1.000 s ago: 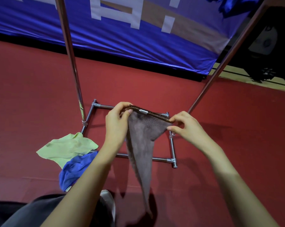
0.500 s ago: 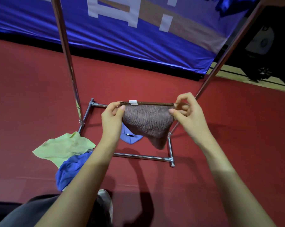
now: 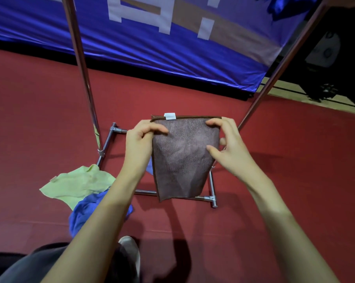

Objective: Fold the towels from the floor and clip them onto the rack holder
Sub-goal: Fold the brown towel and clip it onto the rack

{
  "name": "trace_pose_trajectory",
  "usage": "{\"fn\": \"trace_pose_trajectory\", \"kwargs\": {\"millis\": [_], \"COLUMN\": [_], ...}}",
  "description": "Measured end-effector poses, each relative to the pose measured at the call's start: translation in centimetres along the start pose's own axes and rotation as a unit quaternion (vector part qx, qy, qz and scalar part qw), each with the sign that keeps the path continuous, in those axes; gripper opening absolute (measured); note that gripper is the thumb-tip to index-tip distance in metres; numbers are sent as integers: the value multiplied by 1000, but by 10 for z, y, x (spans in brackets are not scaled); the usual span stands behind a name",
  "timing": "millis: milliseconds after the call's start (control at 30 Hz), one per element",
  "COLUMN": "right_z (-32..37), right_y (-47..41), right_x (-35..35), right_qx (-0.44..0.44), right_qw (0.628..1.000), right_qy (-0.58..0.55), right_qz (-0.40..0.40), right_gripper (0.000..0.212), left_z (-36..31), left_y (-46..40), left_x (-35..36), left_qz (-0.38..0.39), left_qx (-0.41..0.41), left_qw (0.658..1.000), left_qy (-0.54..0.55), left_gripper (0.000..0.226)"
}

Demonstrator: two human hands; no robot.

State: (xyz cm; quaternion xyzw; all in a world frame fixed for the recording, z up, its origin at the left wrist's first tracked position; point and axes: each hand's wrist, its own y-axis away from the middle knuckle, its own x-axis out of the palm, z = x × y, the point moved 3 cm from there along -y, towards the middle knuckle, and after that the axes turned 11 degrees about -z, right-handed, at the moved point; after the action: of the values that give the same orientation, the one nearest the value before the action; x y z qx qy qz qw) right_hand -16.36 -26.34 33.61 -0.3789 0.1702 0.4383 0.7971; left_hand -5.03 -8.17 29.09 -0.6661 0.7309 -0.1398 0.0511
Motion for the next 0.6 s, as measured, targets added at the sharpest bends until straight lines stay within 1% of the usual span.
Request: {"fn": "trace_pose_trajectory", "kwargs": {"millis": [67,133,200,233,300,367,433,500,533,600], "right_z": [2,4,6,7,7,3,-1,-5,-6,-1], "right_y": [-3,-6,-9,-9,-9,-7,-6,1,3,5], "right_x": [-5,-11,-15,-16,-18,-16,-8,4,6,6], "right_qx": [3,1,-11,-17,-24,-16,0,39,56,61], "right_qw": [999,998,997,997,997,998,1000,994,990,988], "right_qy": [-33,-56,-54,-50,-34,-26,10,94,118,143], "right_qz": [-9,-32,-55,-63,-67,-53,-4,50,49,4], "right_gripper": [59,48,39,37,41,51,60,66,68,71], "left_z": [-9,-14,-15,-16,-18,-18,-11,-2,-2,-11], "left_y": [-2,-3,-1,0,-1,-3,-1,7,11,13], "left_x": [2,6,8,9,9,9,12,15,18,23], "left_qz": [42,93,135,148,146,129,139,159,162,140], "left_qx": [29,59,81,89,100,111,138,121,111,118], "left_qw": [998,993,986,983,982,981,970,962,960,959], "left_qy": [-21,-42,-57,-59,-67,-88,-142,-187,-201,-214], "left_gripper": [38,35,46,52,60,64,67,70,70,71]}}
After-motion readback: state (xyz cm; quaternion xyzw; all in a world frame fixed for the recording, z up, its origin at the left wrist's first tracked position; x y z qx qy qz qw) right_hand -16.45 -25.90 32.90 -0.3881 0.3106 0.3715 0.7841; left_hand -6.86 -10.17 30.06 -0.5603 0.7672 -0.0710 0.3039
